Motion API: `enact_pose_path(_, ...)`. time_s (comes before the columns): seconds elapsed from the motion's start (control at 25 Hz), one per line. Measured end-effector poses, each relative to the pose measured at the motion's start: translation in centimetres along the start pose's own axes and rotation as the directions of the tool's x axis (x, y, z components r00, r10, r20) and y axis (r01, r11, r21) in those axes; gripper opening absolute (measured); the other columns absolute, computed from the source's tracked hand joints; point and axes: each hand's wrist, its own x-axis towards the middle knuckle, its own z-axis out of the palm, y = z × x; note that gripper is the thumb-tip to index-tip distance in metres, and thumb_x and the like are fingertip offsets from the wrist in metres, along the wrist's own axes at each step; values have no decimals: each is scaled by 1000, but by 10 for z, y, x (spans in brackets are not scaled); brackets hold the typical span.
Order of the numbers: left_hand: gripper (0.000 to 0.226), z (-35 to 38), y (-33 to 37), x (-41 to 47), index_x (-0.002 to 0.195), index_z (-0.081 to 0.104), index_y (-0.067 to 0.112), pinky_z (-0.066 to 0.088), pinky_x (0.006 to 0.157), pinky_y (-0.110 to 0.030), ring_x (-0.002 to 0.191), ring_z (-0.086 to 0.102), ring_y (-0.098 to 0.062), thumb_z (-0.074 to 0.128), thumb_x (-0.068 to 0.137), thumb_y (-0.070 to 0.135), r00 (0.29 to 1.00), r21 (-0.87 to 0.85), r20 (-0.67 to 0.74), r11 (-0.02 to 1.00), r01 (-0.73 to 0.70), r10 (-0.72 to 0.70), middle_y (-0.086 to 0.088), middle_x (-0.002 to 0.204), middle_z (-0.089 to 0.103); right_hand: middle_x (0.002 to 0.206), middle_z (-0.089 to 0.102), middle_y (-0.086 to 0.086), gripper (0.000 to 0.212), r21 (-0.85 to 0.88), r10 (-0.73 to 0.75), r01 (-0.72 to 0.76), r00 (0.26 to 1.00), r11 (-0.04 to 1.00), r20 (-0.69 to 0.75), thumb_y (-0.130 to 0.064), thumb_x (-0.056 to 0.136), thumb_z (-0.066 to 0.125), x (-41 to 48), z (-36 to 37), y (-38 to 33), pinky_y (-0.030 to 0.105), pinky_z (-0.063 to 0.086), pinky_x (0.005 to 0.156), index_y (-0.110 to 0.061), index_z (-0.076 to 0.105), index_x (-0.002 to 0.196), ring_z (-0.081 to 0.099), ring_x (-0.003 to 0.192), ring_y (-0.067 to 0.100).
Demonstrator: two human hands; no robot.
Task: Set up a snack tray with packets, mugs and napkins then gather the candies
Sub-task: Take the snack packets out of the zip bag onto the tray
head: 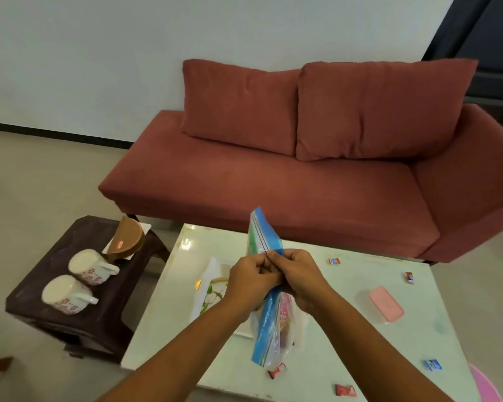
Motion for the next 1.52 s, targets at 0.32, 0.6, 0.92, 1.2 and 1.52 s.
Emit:
enact_pose_path(0.32,15,45,-2,-16,103,50,12,55,58,-19,57,65,-9,55,93,22,997,-356,-34,933,54,-70,-3,67,66,102,65,16,31,102,95,-113,982,988,164,-19,101,38,-4,-52,0,30,53,66,-4,65,106,63,85,22)
enact_pose_path(0.6,32,69,4,8,98,50,12,54,52,-19,45,59,-9,48,92,43,987,-350,-118,935,63,-111,-3,57,62,83,65,9,24,87,125,-134,987,987,106,-22,95,46,4,-66,-5,29,49,68,-10,62,83,61,76,19)
enact_pose_path(0.92,28,89,24,20,88,56,16,57,54,-28,52,60,-18,45,95,40,976,-139,-195,988,68,-94,-8,61,60,76,68,7,28,-126,-78,93,990,988,119,-24,96,50,14,-98,-2,36,55,68,-5,65,83,64,71,22)
enact_pose_path(1.2,40,87,29,34,65,49,15,58,72,-46,67,63,-33,42,96,39,992,113,-124,994,-11,25,-16,68,57,66,68,5,18,-208,-252,256,967,944,45,-12,88,62,16,-108,5,33,54,64,-14,64,71,64,64,19)
enact_pose_path(1.52,20,91,34,22,95,55,11,50,62,-27,60,50,-16,41,99,24,999,-349,0,936,-34,36,-9,73,50,76,67,6,16,-133,-277,279,960,951,34,-23,91,59,16,-110,-6,32,55,63,-11,61,80,64,70,19)
